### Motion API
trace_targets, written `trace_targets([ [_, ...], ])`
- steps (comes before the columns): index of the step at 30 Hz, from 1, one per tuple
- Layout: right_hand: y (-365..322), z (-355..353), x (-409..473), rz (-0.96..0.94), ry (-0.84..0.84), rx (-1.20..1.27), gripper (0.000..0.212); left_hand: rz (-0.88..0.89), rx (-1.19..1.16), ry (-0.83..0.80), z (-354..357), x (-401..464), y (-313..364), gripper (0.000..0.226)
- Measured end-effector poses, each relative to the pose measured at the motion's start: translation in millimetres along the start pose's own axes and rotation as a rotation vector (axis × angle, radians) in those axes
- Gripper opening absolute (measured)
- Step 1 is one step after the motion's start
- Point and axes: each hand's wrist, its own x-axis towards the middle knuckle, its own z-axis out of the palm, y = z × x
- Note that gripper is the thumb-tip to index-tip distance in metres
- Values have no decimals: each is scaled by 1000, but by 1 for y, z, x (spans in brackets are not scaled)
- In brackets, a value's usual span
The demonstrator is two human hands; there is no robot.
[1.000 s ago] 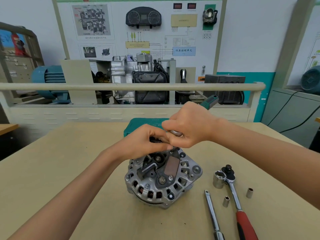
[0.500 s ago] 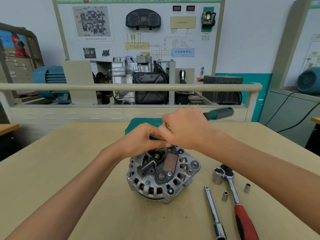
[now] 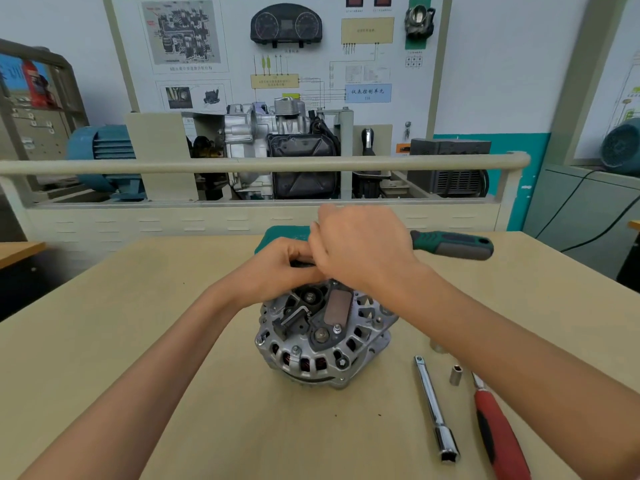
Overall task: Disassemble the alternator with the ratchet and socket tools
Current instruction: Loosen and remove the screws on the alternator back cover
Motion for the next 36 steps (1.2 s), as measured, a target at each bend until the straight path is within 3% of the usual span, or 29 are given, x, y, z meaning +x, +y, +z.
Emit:
trace_targets([
  [16, 30, 8, 24, -417, -125, 93, 25, -35, -20, 35, 3, 1, -3, 21],
  [22, 33, 6, 22, -527, 3, 267, 35, -46, 27, 70, 5, 4, -1, 19],
  [25, 30, 11, 12, -434, 76, 278, 31, -37, 42, 79, 6, 4, 2, 21],
  [29, 10, 15, 0, -50, 142, 23, 10, -32, 98, 93, 10, 6, 7, 33],
  [31, 2, 15, -3, 148, 8, -49, 7, -25, 142, 92, 13, 9, 9, 39],
  [33, 1, 19, -3, 224, -117, 5, 13, -25, 181, 80, 14, 12, 10, 41],
  [36, 1, 19, -1, 275, -103, 48, 20, -24, 180, 70, 15, 12, 10, 39],
])
